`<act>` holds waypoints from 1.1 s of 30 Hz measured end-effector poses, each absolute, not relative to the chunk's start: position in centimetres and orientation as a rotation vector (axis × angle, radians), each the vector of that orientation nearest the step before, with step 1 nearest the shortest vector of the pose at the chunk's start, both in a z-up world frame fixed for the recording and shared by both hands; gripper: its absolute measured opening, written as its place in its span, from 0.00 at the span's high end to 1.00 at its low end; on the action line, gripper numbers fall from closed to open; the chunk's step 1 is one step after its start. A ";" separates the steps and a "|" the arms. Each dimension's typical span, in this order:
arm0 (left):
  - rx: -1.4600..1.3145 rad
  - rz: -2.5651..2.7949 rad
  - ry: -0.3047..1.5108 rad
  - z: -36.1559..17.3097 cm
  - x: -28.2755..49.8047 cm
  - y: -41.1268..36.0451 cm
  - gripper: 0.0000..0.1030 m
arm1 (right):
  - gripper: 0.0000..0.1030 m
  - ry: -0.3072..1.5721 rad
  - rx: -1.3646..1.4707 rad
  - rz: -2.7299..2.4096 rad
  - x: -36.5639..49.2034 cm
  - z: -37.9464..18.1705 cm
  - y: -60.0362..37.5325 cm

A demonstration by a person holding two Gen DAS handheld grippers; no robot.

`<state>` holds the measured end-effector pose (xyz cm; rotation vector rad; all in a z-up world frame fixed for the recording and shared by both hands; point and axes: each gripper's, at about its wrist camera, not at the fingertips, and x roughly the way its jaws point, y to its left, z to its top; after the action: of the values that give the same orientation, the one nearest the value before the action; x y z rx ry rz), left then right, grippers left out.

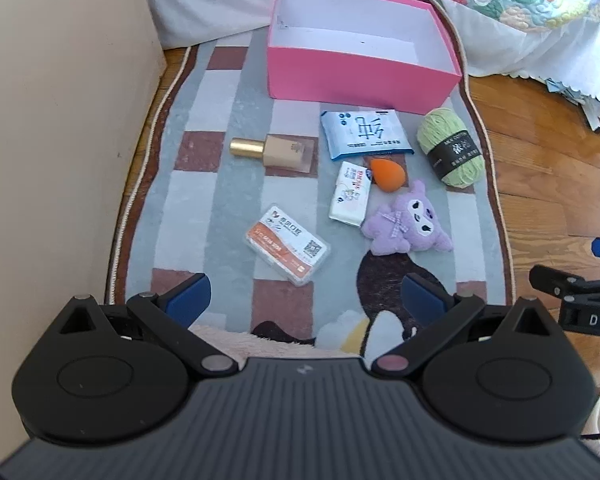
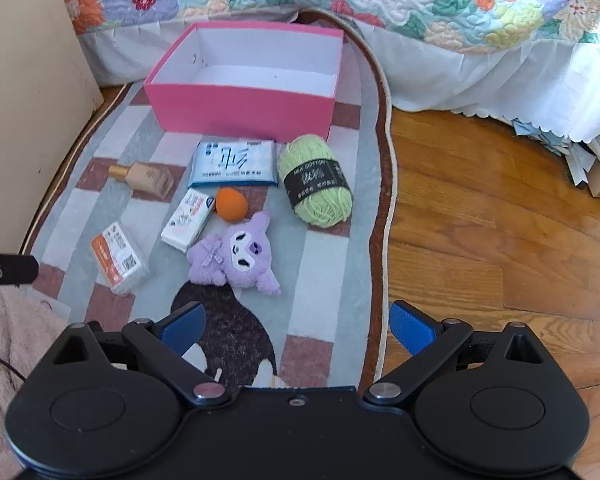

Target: Organize objects

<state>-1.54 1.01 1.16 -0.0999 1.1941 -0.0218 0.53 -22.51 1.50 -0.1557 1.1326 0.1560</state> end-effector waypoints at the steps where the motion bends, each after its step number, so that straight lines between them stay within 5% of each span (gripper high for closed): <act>1: -0.101 -0.015 1.194 1.1 -1.5 1.1 0.00 | 0.03 1.136 -0.159 0.158 0.5 1.4 -22.5; 33: -0.041 0.046 1.070 1.5 -2.0 1.1 0.00 | 0.03 1.123 -0.175 0.158 0.2 1.3 -22.1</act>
<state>-1.96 1.15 1.49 -0.0413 1.0698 0.0463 0.24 -22.15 1.31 -0.1754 1.1233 0.1579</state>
